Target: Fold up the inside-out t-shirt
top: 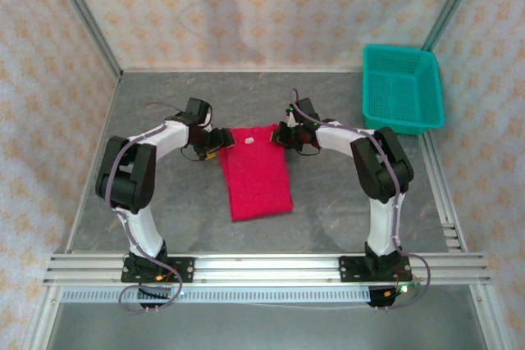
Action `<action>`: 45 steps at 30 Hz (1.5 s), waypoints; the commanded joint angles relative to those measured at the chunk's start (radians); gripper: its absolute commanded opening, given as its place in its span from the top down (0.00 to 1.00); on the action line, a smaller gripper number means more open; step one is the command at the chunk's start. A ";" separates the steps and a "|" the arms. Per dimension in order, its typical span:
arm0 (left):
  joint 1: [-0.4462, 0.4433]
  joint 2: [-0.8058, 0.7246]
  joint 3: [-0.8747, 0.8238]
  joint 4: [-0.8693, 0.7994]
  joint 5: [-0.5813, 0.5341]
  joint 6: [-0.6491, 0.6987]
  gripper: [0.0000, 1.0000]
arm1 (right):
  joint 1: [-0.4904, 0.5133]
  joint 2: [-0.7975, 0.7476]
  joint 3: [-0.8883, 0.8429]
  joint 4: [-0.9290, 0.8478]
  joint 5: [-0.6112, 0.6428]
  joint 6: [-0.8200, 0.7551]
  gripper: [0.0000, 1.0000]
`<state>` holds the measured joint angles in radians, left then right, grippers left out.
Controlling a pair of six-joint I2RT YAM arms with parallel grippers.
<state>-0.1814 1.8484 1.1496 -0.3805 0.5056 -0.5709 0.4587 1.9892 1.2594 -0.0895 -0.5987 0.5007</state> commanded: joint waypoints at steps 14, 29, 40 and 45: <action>-0.079 0.119 0.022 0.172 0.065 -0.105 0.48 | -0.005 0.002 0.018 0.008 -0.015 0.000 1.00; -0.070 0.113 0.068 0.117 0.052 -0.085 1.00 | -0.006 0.039 0.049 0.007 0.001 -0.019 1.00; -0.034 0.069 0.300 0.016 0.121 -0.090 1.00 | -0.024 -0.032 0.206 -0.046 0.051 -0.031 1.00; -0.007 0.081 0.447 0.005 0.145 -0.107 1.00 | -0.070 -0.028 0.317 -0.052 0.024 -0.008 1.00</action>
<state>-0.2035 1.9568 1.5063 -0.3538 0.6117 -0.6655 0.4183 2.0113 1.4975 -0.1364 -0.5732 0.4942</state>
